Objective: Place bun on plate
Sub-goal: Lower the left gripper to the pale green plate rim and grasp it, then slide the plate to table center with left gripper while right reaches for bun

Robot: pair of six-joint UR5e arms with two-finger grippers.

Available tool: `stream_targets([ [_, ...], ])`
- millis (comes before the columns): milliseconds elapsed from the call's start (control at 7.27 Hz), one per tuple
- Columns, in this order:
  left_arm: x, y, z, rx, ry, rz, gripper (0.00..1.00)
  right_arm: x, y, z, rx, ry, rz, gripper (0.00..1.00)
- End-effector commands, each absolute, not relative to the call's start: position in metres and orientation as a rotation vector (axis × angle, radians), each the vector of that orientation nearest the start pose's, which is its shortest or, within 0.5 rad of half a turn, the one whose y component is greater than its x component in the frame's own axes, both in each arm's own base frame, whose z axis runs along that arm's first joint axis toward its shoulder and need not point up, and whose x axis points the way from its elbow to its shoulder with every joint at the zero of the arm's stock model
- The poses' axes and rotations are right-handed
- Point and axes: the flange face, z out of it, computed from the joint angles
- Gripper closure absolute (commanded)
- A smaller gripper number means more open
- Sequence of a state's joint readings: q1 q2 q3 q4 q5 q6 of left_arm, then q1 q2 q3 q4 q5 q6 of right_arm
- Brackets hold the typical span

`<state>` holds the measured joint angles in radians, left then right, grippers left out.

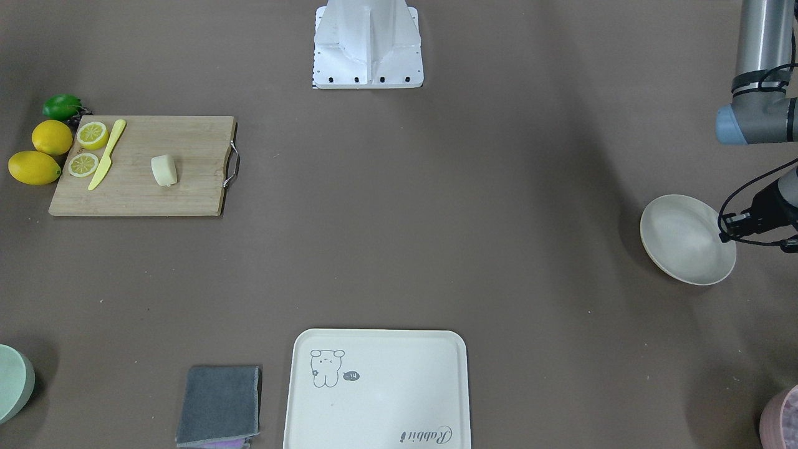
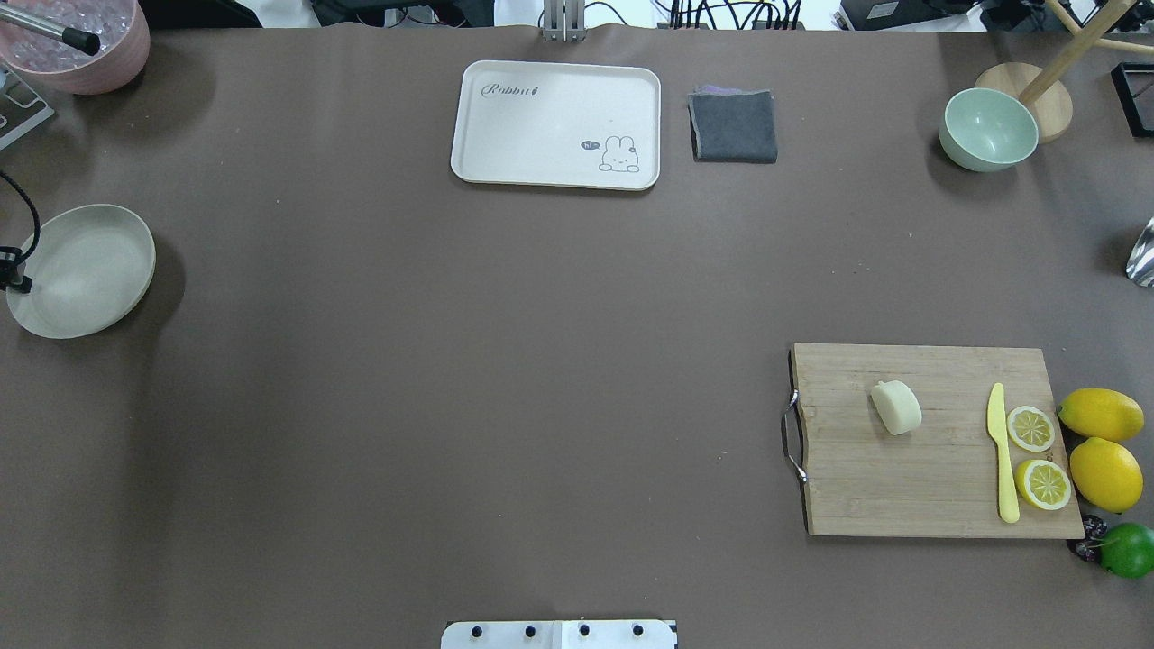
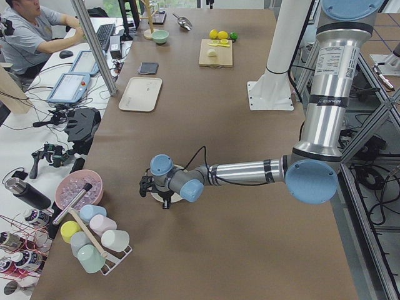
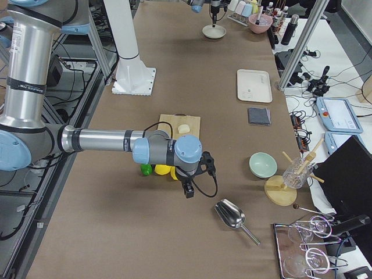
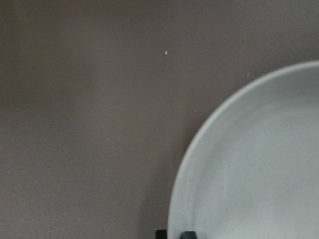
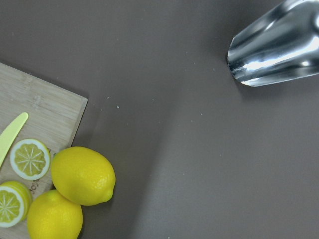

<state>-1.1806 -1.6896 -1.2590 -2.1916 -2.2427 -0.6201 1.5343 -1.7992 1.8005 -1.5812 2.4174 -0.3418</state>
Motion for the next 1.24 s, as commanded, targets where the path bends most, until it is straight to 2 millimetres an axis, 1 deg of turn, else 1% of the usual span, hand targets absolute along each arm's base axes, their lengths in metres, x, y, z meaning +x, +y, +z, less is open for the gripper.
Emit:
stream_targets([
  [0,0.15,-0.553,0.632,0.04,0.866,-0.13,1.0,0.044,-0.401,0.636,0.187,-0.836,-0.384,0.0],
  [138,0.16,-0.567,0.576,0.032,0.922,-0.212,1.0,0.044,-0.401,0.635,0.226,-0.833,-0.399,0.0],
  [275,0.167,-0.566,0.529,0.048,0.965,-0.252,1.0,0.042,-0.404,0.627,0.289,-0.843,-0.426,0.0],
  [413,0.189,-0.55,0.489,0.036,1.01,-0.275,1.0,0.033,-0.404,0.619,0.281,-0.922,-0.389,0.0],
  [550,0.233,-0.528,0.447,0.002,1.051,-0.287,1.0,0.021,-0.41,0.599,0.271,-0.957,-0.329,0.0],
  [688,0.288,-0.503,0.407,0.005,1.069,-0.293,1.0,-0.01,-0.413,0.589,0.264,-0.974,-0.35,0.01],
  [826,0.335,-0.499,0.367,-0.019,1.072,-0.305,1.0,-0.044,-0.419,0.563,0.207,-1.006,-0.284,0.01],
  [963,0.357,-0.507,0.33,-0.013,1.056,-0.331,1.0,-0.082,-0.416,0.543,0.179,-1.022,-0.269,0.01],
  [1101,0.412,-0.48,0.314,-0.026,1.045,-0.339,1.0,-0.124,-0.42,0.526,0.172,-1.011,-0.251,0.01],
])
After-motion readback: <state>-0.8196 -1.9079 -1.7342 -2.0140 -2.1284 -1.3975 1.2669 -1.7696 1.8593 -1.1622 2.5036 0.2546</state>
